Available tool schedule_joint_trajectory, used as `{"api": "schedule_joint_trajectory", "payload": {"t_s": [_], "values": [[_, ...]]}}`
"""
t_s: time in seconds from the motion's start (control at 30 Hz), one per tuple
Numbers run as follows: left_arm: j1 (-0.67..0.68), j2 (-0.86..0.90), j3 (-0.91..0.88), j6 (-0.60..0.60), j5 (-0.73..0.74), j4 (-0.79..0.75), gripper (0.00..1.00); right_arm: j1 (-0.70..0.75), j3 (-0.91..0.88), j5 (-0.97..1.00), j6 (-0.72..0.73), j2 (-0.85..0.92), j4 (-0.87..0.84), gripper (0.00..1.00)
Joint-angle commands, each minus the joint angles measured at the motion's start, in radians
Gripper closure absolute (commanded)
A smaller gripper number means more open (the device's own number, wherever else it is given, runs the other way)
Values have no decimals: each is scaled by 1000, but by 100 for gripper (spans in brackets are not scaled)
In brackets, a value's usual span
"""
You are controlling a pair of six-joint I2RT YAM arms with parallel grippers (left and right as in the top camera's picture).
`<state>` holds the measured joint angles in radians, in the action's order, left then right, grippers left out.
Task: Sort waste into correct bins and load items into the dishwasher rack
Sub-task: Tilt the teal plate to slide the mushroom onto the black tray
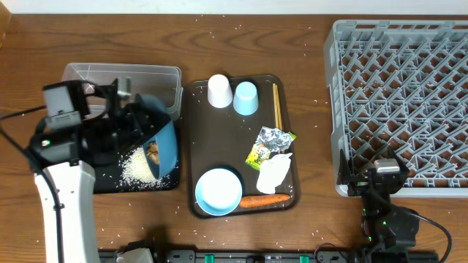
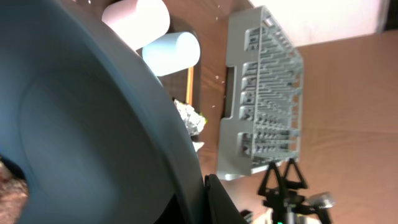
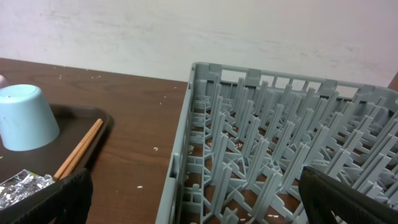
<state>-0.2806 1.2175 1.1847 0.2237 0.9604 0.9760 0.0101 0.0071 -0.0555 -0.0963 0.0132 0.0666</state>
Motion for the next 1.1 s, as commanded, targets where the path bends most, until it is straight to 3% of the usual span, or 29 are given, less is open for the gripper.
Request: {"api": "schedule_joint_trajectory", "payload": {"t_s": [0.0, 0.3, 0.63, 1.07], "values": [[-72, -2, -6, -76, 132, 30, 94, 9, -2, -1, -6, 0, 4, 1], [-216, 4, -109, -109, 223, 37, 94, 9, -2, -1, -6, 0, 4, 1], [-320, 46, -140, -228, 497, 23, 94, 9, -2, -1, -6, 0, 4, 1], [-434, 52, -140, -174, 492, 37, 94, 9, -2, -1, -6, 0, 4, 1]]}}
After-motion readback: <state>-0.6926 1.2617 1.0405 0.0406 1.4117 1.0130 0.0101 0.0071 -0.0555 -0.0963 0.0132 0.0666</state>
